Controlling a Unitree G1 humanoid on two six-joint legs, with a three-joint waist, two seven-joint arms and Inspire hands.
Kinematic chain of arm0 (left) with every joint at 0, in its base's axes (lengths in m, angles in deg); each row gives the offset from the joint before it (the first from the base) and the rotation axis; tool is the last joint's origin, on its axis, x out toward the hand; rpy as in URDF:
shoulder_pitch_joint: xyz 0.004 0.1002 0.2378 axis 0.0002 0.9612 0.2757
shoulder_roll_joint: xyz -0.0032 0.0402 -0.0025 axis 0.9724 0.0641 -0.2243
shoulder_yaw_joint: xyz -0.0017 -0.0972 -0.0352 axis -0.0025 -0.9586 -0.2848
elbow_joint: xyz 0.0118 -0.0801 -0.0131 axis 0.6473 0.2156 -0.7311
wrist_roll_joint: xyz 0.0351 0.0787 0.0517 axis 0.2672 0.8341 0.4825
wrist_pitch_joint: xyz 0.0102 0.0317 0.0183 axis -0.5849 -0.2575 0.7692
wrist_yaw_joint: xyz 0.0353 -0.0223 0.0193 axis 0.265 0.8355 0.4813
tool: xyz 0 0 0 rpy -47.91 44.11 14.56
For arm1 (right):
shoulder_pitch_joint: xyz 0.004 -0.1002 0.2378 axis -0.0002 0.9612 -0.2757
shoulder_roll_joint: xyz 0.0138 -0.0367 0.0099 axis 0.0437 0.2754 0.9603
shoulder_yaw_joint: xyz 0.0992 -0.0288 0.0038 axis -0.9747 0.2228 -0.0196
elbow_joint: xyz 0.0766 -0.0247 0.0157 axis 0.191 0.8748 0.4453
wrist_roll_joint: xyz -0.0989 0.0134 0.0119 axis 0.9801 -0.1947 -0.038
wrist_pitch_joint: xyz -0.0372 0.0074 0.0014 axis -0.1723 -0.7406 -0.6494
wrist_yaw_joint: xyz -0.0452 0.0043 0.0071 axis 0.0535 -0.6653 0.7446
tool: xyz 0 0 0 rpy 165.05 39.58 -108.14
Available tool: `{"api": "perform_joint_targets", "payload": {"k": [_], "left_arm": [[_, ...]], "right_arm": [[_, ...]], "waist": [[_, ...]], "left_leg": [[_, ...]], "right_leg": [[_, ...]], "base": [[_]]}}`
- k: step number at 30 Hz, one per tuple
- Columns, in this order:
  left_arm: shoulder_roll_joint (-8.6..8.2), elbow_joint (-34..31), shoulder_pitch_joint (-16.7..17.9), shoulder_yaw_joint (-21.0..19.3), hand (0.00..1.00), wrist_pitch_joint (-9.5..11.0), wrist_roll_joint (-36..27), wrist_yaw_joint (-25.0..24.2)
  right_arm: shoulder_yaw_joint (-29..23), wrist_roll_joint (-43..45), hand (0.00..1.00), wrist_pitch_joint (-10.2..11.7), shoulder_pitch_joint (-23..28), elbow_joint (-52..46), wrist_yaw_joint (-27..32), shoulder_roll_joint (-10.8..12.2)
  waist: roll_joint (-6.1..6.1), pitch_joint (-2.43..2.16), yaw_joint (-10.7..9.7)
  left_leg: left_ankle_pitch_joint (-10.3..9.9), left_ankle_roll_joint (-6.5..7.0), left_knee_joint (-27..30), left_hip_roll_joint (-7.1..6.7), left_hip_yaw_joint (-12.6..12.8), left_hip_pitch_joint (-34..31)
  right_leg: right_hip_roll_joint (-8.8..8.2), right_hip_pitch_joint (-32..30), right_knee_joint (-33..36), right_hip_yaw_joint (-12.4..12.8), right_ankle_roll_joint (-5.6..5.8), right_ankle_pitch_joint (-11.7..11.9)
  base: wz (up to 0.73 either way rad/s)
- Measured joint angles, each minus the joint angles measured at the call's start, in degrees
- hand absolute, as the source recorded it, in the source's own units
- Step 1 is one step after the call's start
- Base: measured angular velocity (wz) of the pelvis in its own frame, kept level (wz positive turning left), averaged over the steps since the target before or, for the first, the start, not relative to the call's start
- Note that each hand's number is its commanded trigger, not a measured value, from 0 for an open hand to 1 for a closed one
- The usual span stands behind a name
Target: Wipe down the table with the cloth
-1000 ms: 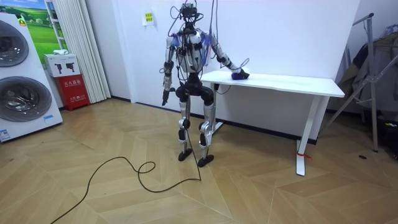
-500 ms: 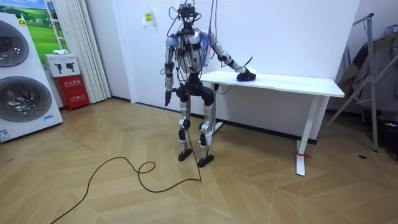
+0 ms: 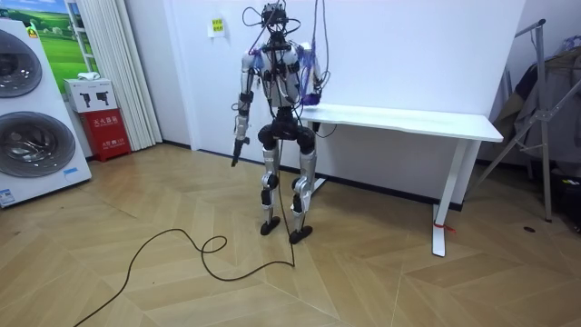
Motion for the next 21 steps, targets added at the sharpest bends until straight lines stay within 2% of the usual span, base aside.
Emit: {"api": "perform_joint_targets", "payload": {"k": [2, 3, 4, 6, 8, 9, 13, 16, 17, 19, 20, 21], "left_arm": [[-0.01, -1.46, 3.04, -1.44, 0.00, -0.04, 3.25, -0.16], [0.06, -1.47, 3.34, -2.90, 0.00, 0.01, 4.57, -0.12], [0.14, -1.67, 3.35, -3.61, 0.00, 0.15, 5.25, -0.02], [0.50, -2.84, 3.70, -5.61, 0.00, 1.40, 6.82, 0.11], [0.53, -2.89, 4.32, -5.69, 0.00, 2.58, 7.63, 0.16], [0.50, -2.91, 4.16, -5.68, 0.00, 2.64, 7.64, 0.21], [0.48, -2.99, 3.61, -6.22, 0.00, 2.45, 7.12, 1.44], [0.43, -3.16, 3.56, -6.09, 0.00, 2.37, 6.94, 2.43], [0.29, -3.19, 3.42, -6.03, 0.00, 2.30, 7.04, 2.49], [-0.53, -3.23, 2.20, -5.40, 0.00, 1.93, 7.02, 2.60], [-1.52, -2.98, 2.03, -4.99, 0.00, 1.51, 7.14, 2.65], [-2.21, -2.20, 1.26, -3.67, 0.00, 0.86, 7.29, 2.68]], "right_arm": [[-5.04, -2.23, 1.00, 4.09, 5.05, -0.70, 3.23, -1.26], [-6.42, -3.46, 1.00, 5.62, 7.65, -0.33, 4.90, -3.13], [-7.07, -4.30, 1.00, 6.21, 9.03, -0.22, 5.60, -4.20], [-11.40, -5.73, 1.00, 7.52, 14.51, 0.37, 7.54, -6.54], [-14.44, -6.98, 1.00, 8.47, 17.60, 2.57, 9.12, -7.88], [-16.34, -7.45, 1.00, 8.46, 19.38, 3.81, 10.54, -8.42], [-20.92, -9.52, 1.00, 8.42, 24.12, 4.41, 12.84, -10.35], [-21.79, -9.21, 1.00, 7.08, 25.20, 3.71, 13.75, -10.93], [-21.75, -8.65, 1.00, 5.85, 25.15, 3.02, 14.04, -10.56], [-20.85, -8.45, 1.00, 2.73, 23.26, 1.92, 14.64, -9.32], [-19.09, -8.25, 1.00, -0.02, 21.11, 0.11, 14.21, -7.84], [-16.04, -6.91, 1.00, -2.62, 18.60, -2.89, 13.28, -6.12]], "waist": [[-0.06, -0.04, -1.20], [0.27, 0.17, -1.37], [0.12, 0.09, -1.49], [-0.47, -0.40, -2.53], [-0.54, -0.51, -3.95], [-0.49, -0.72, -4.51], [-0.59, -0.87, -7.28], [-0.27, -1.05, -8.46], [-0.17, -1.08, -8.56], [0.27, -1.06, -8.02], [0.86, -0.91, -7.05], [1.33, -1.03, -6.52]], "left_leg": [[0.18, 0.32, -0.03, -0.70, 0.15, 0.03], [0.14, 0.47, -0.02, -0.95, 0.15, 0.13], [0.09, 0.62, 0.02, -1.03, 0.15, 0.18], [-0.27, 1.12, 0.38, -1.22, 0.35, 0.43], [-0.56, 1.44, 0.30, -1.51, 0.41, 1.68], [-0.92, 1.57, 0.29, -1.53, 1.02, 2.46], [-1.79, 1.51, 1.59, -1.50, 1.87, 2.64], [-1.89, 1.37, 1.88, -0.93, 3.99, 3.29], [-1.89, 1.29, 2.04, -0.76, 4.36, 3.51], [-1.89, 1.09, 2.01, -0.51, 5.39, 3.70], [-1.96, 0.78, 1.99, 0.17, 6.51, 3.61], [-1.83, 0.43, 1.97, 0.39, 7.58, 3.05]], "right_leg": [[-0.75, 0.40, 0.17, 0.00, 0.72, -0.44], [-1.01, 0.65, 0.08, 0.02, 0.85, -0.52], [-1.07, 0.81, 0.09, 0.00, 0.90, -0.55], [-1.22, 1.54, 0.13, -0.04, 1.19, -0.73], [-1.43, 3.01, 0.05, 0.10, 1.50, -0.92], [-1.53, 3.59, 0.18, 0.69, 1.79, -1.10], [-1.50, 3.95, 0.15, 1.01, 1.99, -1.22], [-1.28, 4.27, 0.29, 2.39, 1.99, -1.21], [-1.15, 4.35, 0.38, 2.60, 1.86, -1.13], [-0.85, 3.95, 0.60, 3.72, 1.44, -0.87], [-0.58, 2.97, 1.27, 5.09, 1.18, -0.71], [-0.39, 1.76, 1.79, 5.72, 0.78, -0.46]], "base": [[0.32], [0.15], [0.11], [0.05], [-0.05], [-0.16], [-0.26], [-0.35], [-0.26], [-0.34], [-0.54], [-0.53]]}}
